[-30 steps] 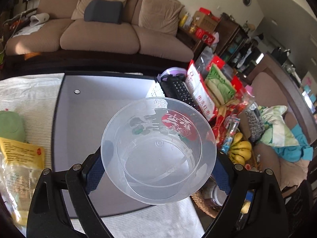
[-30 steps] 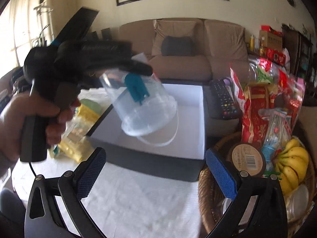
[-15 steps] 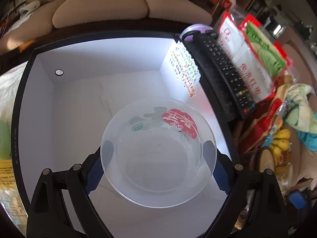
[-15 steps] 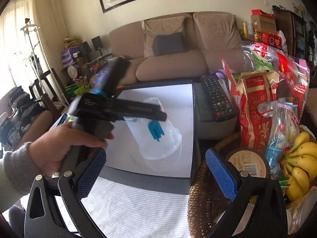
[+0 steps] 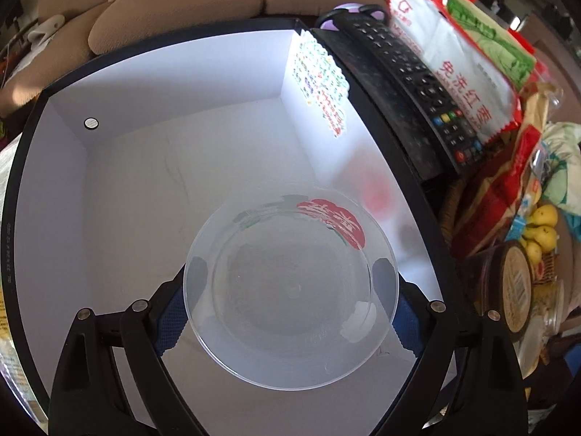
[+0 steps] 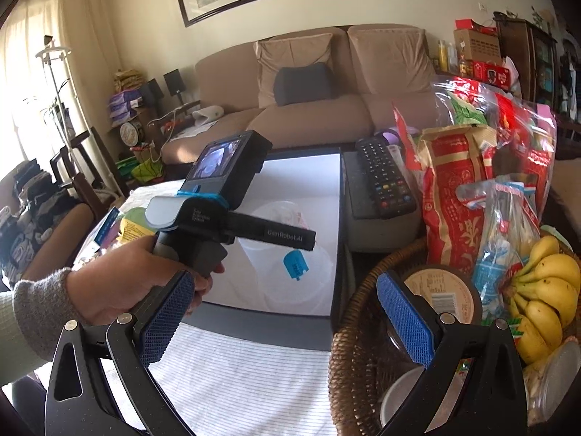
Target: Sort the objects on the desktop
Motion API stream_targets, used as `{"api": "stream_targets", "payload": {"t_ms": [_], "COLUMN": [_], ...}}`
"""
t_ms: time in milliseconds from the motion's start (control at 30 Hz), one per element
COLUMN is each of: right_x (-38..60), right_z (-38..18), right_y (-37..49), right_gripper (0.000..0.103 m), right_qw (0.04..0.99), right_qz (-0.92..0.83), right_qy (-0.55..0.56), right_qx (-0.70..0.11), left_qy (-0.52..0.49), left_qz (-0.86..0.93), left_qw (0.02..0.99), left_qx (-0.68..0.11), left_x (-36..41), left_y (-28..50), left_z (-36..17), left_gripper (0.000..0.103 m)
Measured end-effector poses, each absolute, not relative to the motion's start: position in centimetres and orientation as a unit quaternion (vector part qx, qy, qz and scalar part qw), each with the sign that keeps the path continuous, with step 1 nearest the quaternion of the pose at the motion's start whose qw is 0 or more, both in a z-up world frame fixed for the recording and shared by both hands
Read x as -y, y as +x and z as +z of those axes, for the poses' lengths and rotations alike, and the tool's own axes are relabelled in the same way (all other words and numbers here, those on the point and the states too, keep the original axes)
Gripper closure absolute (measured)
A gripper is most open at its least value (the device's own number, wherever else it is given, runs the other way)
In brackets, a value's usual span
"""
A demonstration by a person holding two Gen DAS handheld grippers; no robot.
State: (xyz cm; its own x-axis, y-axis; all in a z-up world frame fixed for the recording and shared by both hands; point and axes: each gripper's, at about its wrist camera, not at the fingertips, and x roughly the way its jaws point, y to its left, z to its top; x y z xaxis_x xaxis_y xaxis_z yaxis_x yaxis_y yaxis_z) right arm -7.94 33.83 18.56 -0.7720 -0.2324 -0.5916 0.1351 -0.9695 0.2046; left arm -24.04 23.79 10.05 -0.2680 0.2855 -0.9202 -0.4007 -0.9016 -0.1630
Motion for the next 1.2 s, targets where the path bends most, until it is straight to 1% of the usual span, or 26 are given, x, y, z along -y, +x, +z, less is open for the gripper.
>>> {"api": "stream_targets", "payload": {"t_ms": [67,133,233,367,467,533,633,800,867,900,933,967,1100,1200], "right_x": [-34.1,-34.2,-34.5,-34.8,-34.8,-34.8,-34.9,-34.3,-34.1,-34.0,-33.9,-33.8,-33.5,-33.5], "right_z": [18.4,18.2,18.0,17.9,18.0,18.1,18.0,17.9,17.9,17.8,17.8,17.7,17.6,17.5], "right_y": [-7.6,-7.3,-6.9,-6.1,-5.6,-5.4,-5.3,-4.9,-4.8,-4.8,-4.7,-4.6,-4.2,-4.1], "right_gripper": [0.000,0.000,0.000,0.000,0.000,0.000,0.000,0.000,0.000,0.000,0.000,0.000,0.000,0.000], "right_qw": [0.096,0.092,0.088,0.085,0.083,0.083,0.083,0.088,0.089,0.090,0.091,0.092,0.095,0.094], "right_qz": [-0.937,-0.936,-0.935,-0.935,-0.936,-0.936,-0.935,-0.934,-0.934,-0.933,-0.933,-0.933,-0.932,-0.931], "right_qy": [0.325,0.330,0.334,0.335,0.333,0.333,0.333,0.336,0.338,0.338,0.339,0.339,0.342,0.345], "right_qx": [0.079,0.081,0.083,0.081,0.078,0.079,0.085,0.080,0.081,0.082,0.082,0.082,0.076,0.075], "left_qy": [-0.569,-0.580,-0.586,-0.594,-0.596,-0.592,-0.572,-0.561,-0.566,-0.571,-0.578,-0.585,-0.578,-0.573], "left_qz": [0.790,0.782,0.777,0.771,0.757,0.756,0.774,0.780,0.777,0.774,0.770,0.765,0.761,0.769], "left_qw": [0.221,0.222,0.221,0.231,0.261,0.275,0.269,0.266,0.263,0.261,0.261,0.262,0.288,0.279], "left_qx": [-0.055,-0.056,-0.052,0.001,0.049,0.049,0.039,0.084,0.081,0.078,0.074,0.068,0.060,0.047], "left_x": [-24.2,-24.6,-24.4,-22.4,-20.6,-20.0,-19.4,-17.3,-17.9,-18.2,-18.6,-19.2,-21.1,-21.7], "left_y": [-23.2,-22.4,-21.8,-21.9,-22.1,-21.9,-21.6,-22.2,-22.4,-22.5,-22.6,-22.4,-21.1,-20.6], "left_z": [9.8,9.2,8.8,9.5,10.2,10.7,12.0,12.0,11.5,11.2,11.0,10.6,10.5,10.9], "left_gripper": [0.010,0.007,0.006,0.006,0.000,0.000,0.000,0.000,0.002,0.006,0.012,0.014,0.015,0.014]}}
